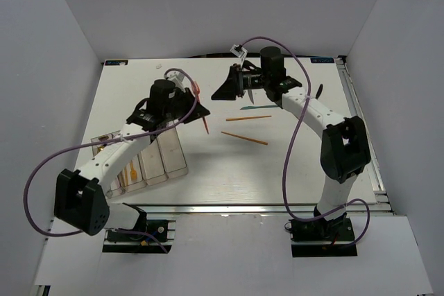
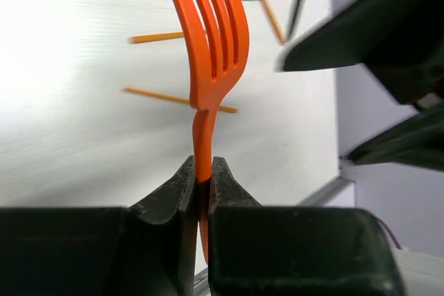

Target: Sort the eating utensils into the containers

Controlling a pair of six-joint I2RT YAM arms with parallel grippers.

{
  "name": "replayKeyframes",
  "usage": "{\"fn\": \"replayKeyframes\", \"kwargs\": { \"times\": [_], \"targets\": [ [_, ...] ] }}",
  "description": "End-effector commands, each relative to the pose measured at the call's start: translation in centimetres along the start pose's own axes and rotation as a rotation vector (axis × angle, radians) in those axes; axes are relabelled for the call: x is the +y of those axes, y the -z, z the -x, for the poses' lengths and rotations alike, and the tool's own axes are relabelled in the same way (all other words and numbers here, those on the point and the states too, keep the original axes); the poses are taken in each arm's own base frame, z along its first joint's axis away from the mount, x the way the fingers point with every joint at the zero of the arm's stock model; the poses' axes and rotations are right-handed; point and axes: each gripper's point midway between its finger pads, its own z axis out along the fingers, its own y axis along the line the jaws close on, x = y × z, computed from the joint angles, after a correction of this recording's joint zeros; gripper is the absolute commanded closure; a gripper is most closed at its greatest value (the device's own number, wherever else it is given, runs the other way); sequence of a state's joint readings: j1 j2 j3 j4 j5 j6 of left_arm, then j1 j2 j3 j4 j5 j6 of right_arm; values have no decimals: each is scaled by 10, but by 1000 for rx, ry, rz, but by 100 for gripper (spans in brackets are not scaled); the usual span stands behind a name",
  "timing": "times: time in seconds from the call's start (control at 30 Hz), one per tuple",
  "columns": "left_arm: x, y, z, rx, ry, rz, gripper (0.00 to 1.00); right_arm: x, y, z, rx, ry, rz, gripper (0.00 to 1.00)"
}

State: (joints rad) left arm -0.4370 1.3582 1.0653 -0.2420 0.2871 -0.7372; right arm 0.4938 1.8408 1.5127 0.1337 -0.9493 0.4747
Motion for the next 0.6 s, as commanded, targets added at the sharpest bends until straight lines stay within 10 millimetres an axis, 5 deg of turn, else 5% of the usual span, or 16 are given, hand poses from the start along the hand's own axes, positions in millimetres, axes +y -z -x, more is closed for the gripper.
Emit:
{"fn": "replayKeyframes", "kwargs": {
  "times": [0.0,0.13,0.37,0.57],
  "targets": [
    [37,41,10,-25,-46,165,98,25,21,10,11,236,144,37],
    [112,92,15,-24,-24,404,99,32,41,-2,28,289,249,29],
    [204,165,13,2,-58,788,100,11,62,-16,31,322,202,29],
    [253,182,8,71,-80,982,100,-1,75,-17,41,389,154,29]
  ]
}}
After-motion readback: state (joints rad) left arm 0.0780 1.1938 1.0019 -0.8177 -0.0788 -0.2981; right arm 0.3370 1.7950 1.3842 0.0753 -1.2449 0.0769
